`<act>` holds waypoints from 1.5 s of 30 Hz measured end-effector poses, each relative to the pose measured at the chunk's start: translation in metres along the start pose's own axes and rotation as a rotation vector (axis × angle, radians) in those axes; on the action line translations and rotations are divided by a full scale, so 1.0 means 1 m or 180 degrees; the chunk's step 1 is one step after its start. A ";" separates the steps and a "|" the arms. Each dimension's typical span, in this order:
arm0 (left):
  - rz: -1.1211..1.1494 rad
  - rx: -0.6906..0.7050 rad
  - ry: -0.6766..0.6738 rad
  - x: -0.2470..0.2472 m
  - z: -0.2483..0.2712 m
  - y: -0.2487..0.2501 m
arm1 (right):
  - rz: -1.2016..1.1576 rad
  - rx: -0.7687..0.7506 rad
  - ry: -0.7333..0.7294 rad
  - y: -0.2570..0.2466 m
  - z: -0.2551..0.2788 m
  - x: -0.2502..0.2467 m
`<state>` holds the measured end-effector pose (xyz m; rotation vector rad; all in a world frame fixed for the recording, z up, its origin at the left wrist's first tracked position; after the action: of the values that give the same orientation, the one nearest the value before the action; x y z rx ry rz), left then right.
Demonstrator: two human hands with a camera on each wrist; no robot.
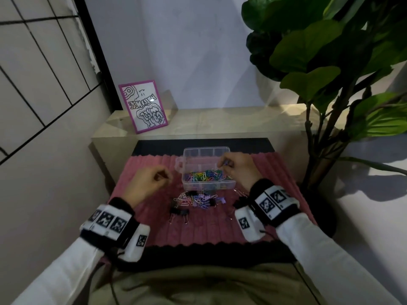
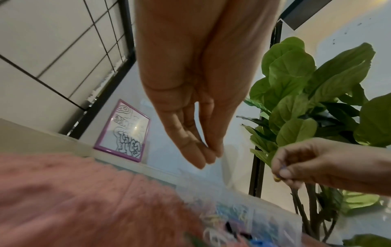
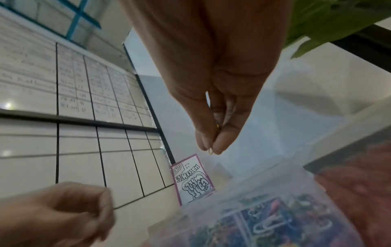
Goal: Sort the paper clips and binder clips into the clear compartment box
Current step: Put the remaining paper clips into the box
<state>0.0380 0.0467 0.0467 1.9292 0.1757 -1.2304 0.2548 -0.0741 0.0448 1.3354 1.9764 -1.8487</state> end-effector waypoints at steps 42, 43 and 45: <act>0.0565 -0.0735 -0.0453 -0.006 0.050 -0.043 | -0.0349 0.0067 -0.0918 0.012 0.041 0.012; 0.0527 -0.0671 -0.0381 -0.006 0.049 -0.038 | -0.0346 0.0096 -0.0895 0.013 0.039 0.008; 0.0401 -0.0518 -0.0324 -0.001 0.048 -0.028 | 0.0045 0.0123 -0.0967 0.014 0.038 0.003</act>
<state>-0.0100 0.0324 0.0231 1.7078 0.0966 -1.1902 0.2446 -0.1069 0.0233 1.0016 1.7804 -1.9566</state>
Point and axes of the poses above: each hand's wrist, its own z-axis away from the middle knuckle, its own x-axis out of the palm, y = z × x, the point moved 1 cm from there along -z, towards the middle knuckle, and after that the axes turned 5 degrees about y, right-handed, at the moved point
